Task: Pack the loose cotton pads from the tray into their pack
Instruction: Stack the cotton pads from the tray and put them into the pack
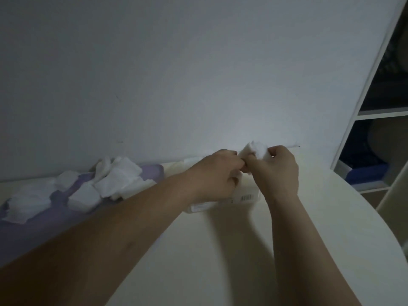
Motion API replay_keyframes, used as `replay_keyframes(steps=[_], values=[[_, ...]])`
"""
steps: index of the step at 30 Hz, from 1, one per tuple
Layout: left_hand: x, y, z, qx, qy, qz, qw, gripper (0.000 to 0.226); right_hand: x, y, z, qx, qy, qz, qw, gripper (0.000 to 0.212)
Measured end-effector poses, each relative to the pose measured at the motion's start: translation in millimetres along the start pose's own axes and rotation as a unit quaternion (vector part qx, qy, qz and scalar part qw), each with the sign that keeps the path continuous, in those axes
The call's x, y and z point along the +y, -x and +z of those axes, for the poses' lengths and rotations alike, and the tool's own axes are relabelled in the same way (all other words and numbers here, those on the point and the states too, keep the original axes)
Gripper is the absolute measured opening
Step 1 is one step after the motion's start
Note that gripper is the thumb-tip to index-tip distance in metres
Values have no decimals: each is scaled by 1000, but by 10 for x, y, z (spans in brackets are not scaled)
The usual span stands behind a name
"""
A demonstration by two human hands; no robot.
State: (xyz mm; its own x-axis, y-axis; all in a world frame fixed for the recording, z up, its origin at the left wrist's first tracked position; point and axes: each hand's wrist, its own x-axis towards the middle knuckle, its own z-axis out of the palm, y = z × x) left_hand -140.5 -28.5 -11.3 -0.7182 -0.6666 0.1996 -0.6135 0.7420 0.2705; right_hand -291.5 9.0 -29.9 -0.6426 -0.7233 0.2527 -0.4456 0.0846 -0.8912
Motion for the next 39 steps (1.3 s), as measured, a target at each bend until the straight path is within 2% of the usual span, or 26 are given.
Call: replay_keyframes(steps=[2,4,6,8,11,15,21,23,25,26,29,31,34,39], values=[[14,-28,4,-29,7,2,1000,19,22,-23,-4,3,14,-2,1000,32],[-19,-50,3,-55,-4,-7,998,35,28,-37,-9,1,12,-4,1000,28],[-68,-46,0,-51,-2,0,999,41,20,-50,-3,-2,12,-8,1000,25],[-115,-25,20,-21,5,4,1000,33,19,-59,7,-6,17,-17,1000,24],[-166,4,75,20,-3,9,1000,21,45,-52,61,-22,68,-25,997,35],[-218,34,150,42,17,16,999,21,120,-17,188,-20,179,-38,983,34],[-275,99,208,53,36,23,998,30,87,-6,221,-31,220,-42,974,36],[-284,124,235,65,54,14,996,31,65,7,198,-67,220,-38,972,33],[-304,152,255,85,64,-7,994,31,52,6,156,-99,202,-32,974,16],[-303,160,253,86,60,-13,994,31,50,0,133,-106,193,-30,975,17],[-266,171,214,65,47,-24,996,34,36,-19,74,-75,185,-31,979,21],[-250,181,197,65,26,-20,997,38,42,-17,94,-57,162,-27,985,13],[-273,203,232,58,5,-11,998,35,79,1,177,-65,146,-15,987,4],[-269,262,196,73,-30,10,997,30,63,4,172,-74,151,-10,986,4]])
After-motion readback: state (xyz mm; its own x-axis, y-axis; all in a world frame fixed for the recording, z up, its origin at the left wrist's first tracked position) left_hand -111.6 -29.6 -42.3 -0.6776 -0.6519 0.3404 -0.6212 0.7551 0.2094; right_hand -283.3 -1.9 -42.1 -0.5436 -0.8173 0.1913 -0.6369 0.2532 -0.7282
